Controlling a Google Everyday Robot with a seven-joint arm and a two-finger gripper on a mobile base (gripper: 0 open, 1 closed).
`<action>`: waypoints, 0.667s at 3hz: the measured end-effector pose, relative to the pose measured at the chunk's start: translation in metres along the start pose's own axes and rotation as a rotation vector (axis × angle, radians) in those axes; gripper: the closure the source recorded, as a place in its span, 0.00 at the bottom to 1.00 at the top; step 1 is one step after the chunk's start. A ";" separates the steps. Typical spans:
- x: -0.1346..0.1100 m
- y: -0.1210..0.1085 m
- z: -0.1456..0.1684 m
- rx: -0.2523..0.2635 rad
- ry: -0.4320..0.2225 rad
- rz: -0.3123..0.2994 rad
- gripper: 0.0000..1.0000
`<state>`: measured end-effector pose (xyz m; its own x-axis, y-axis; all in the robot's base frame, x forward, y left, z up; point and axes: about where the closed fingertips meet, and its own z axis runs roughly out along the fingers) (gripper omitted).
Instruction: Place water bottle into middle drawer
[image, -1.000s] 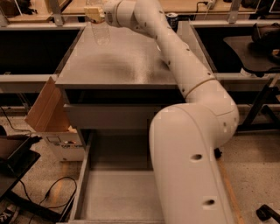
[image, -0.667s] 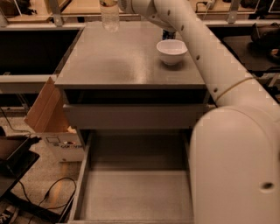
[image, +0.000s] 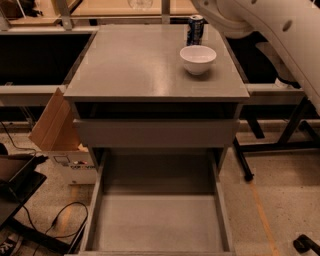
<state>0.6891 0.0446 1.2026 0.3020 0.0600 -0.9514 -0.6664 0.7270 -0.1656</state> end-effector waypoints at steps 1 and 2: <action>0.019 0.070 -0.043 -0.031 0.060 0.045 1.00; 0.083 0.104 -0.086 -0.047 0.161 0.083 1.00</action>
Offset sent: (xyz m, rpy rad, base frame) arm -0.1763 -0.0612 -0.4058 -0.3087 0.5144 -0.0814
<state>0.5859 0.0667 1.0845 0.1338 0.0053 -0.9910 -0.7169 0.6909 -0.0931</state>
